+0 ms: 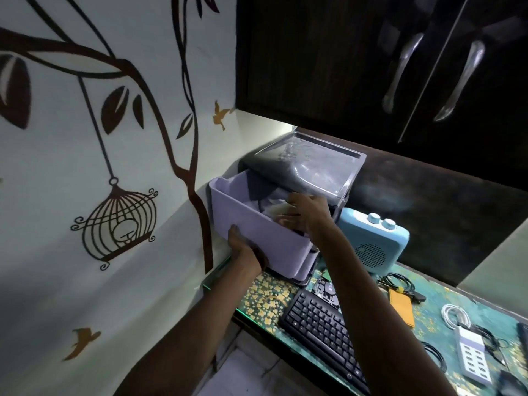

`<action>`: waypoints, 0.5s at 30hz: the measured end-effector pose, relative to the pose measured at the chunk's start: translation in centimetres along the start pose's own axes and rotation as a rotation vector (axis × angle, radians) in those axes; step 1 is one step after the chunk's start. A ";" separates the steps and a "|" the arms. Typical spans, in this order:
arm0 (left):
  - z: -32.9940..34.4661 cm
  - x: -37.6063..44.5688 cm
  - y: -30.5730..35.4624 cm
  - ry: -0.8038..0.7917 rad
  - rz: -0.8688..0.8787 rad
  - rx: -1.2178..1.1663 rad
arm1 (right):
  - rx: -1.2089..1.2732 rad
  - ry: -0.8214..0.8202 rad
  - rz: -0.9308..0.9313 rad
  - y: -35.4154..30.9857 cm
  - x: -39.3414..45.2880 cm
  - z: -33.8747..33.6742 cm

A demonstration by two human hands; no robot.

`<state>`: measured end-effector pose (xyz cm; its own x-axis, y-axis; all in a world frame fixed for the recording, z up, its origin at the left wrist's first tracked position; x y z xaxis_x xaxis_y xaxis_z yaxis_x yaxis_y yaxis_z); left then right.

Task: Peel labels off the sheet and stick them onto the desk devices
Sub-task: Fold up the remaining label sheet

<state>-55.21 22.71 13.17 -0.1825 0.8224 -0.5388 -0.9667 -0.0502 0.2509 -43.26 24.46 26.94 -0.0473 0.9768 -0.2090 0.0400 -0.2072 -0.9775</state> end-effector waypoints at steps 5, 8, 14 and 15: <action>1.2 -1.3 -0.2 -0.013 0.065 0.065 | -0.071 0.143 -0.087 0.6 -0.1 -0.5; 1.8 -1.5 0.1 0.145 0.215 0.131 | -0.102 0.243 -0.175 0.6 -0.4 -1.6; 5.9 0.1 -1.2 0.023 0.229 0.417 | -0.077 0.350 -0.265 0.4 -1.2 -4.7; 6.8 -0.1 -1.5 -0.003 0.188 0.428 | -0.076 0.360 -0.263 0.5 -1.3 -5.3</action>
<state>-52.48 26.57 18.36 -0.3461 0.8229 -0.4505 -0.7563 0.0395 0.6531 -37.90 23.33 26.88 0.2840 0.9552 0.0828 0.1465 0.0421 -0.9883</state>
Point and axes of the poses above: each hand's wrist, its own x-axis towards the middle knuckle, its own z-axis out of the palm, y = z × x, the point moved 3 cm from there along x, towards the middle knuckle, and after that the axes turned 9 degrees about -x, right-handed, at the moved point
